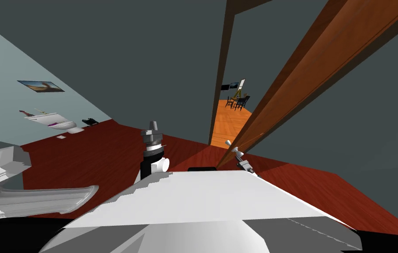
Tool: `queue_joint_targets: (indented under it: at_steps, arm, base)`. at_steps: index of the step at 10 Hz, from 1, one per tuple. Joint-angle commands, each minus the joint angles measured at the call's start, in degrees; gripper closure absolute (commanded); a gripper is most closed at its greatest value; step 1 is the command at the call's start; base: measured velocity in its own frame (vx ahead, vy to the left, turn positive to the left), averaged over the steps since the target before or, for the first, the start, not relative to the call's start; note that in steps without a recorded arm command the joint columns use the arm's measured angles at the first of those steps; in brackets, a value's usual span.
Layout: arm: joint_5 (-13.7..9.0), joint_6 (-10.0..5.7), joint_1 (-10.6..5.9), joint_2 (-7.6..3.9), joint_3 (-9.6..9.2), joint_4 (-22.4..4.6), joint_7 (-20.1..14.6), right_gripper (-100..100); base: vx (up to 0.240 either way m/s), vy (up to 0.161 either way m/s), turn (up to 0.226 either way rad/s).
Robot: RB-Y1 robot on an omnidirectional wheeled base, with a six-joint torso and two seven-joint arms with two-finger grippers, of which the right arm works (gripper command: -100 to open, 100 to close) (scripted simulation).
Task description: Pull the door open
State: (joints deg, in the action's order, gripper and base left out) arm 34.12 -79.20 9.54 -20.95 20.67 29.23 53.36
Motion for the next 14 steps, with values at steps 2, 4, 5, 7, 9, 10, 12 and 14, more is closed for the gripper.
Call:
queue_joint_targets:
  at_steps: [2, 4, 5, 7, 9, 10, 12, 14]
  arm:
    - [-1.16, -1.71, -2.44, -1.67, 1.01, -4.70, 1.18, -100]
    - [-1.08, -1.58, -1.72, -0.69, 0.41, -4.12, 1.05, -100]
    - [-1.08, -1.58, -1.72, -0.69, 0.41, -4.12, 1.05, 100]
    - [-1.08, -1.58, -1.72, -0.69, 0.41, -4.12, 1.05, 100]
    - [-1.08, -1.58, -1.72, -0.69, 0.41, -4.12, 1.05, 100]
    - [-1.08, -1.58, -1.72, -0.69, 0.41, -4.12, 1.05, 100]
    - [-0.29, -2.69, -1.60, -0.96, 0.52, -4.30, 1.28, -100]
    - [0.22, -3.37, -1.53, -1.34, 0.75, -4.43, 1.45, -100]
  base:
    - [-0.005, -0.022, 0.038]
    - [-0.033, -0.022, 0.132]
    - [0.003, 0.017, -0.040]
    - [0.007, 0.009, -0.011]
    - [0.000, 0.000, 0.000]
    - [0.000, 0.000, 0.000]
    - [-0.151, -0.066, 0.115]
    - [-0.169, -0.091, 0.060]
